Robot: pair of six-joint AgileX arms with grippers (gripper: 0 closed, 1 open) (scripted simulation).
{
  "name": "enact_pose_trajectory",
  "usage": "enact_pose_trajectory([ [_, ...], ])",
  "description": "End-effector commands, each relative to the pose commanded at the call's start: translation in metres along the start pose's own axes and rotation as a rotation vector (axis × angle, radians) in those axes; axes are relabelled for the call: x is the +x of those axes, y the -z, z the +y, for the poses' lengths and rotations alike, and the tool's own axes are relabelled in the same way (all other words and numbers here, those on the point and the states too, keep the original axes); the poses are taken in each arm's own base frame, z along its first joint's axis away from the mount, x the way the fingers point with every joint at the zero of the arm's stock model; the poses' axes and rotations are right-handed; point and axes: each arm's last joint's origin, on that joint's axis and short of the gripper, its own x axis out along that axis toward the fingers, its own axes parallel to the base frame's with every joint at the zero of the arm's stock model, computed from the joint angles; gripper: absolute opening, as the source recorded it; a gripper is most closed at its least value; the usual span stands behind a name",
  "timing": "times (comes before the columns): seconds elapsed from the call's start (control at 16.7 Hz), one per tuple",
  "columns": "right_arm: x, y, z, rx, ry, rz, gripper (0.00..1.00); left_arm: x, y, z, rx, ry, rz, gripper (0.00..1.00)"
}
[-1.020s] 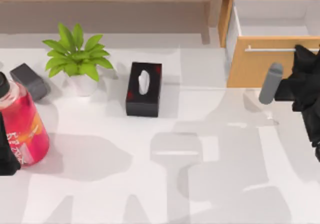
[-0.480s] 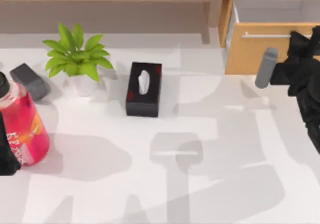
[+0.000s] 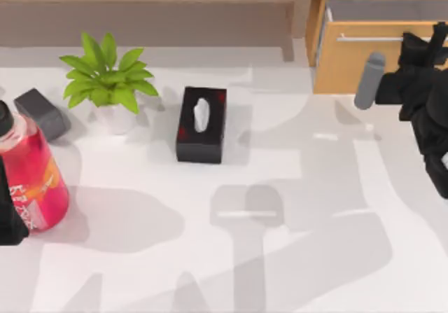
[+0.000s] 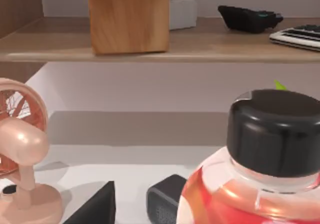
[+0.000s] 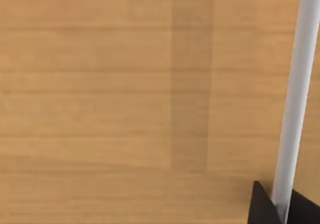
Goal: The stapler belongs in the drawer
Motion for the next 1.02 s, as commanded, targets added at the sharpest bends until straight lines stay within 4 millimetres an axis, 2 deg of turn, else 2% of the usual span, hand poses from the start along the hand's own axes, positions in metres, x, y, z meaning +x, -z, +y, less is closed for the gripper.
enact_pose_trajectory([
  [0.18,0.008,0.001,-0.002,0.000,0.008,0.005,0.00,0.000,0.000,0.000,0.000,0.000,0.000,1.00],
  [0.66,0.058,0.000,-0.001,0.000,0.001,0.002,0.00,0.000,0.000,0.000,0.000,0.000,0.000,1.00],
  [0.96,0.063,0.000,-0.001,0.000,0.000,0.000,0.00,0.000,0.000,0.000,0.000,0.000,0.000,1.00],
  [1.02,0.063,0.000,-0.001,0.000,0.000,0.000,0.08,0.000,0.000,0.000,0.000,0.000,0.000,1.00],
])
